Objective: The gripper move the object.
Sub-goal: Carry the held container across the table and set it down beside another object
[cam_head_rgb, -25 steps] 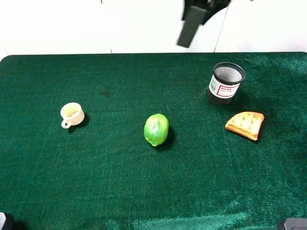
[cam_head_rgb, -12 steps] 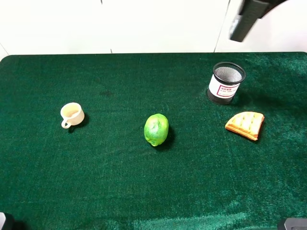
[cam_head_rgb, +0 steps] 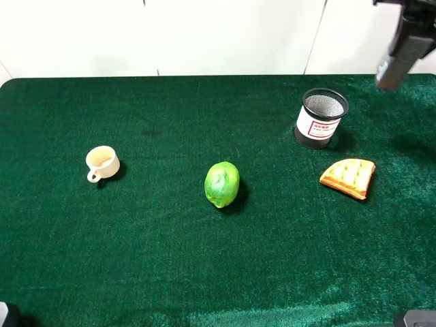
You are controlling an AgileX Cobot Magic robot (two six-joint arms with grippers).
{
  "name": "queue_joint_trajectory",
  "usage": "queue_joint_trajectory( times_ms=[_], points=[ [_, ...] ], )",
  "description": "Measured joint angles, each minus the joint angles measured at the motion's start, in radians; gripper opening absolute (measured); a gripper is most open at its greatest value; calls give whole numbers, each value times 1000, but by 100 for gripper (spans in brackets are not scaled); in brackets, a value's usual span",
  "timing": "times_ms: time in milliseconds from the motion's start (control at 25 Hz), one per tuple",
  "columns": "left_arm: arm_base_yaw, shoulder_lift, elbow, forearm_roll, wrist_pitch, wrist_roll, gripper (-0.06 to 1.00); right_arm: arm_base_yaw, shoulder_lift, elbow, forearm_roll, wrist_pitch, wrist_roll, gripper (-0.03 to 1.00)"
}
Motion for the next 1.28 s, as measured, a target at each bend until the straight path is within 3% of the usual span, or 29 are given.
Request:
queue_joint_trajectory(
  times_ms=[320,640,1000,1280],
  points=[
    [0,0,0,0,0,0,99,-74,6,54,-29,-1,-42,29],
    [0,0,0,0,0,0,99,-76,80,56,-35,-5,-67,29],
    [0,0,0,0,0,0,99,-76,168,57,-25,-90,-99,29],
    [0,0,0,0,0,0,99,-80,212,111,-11,-208,-105,29]
  ],
)
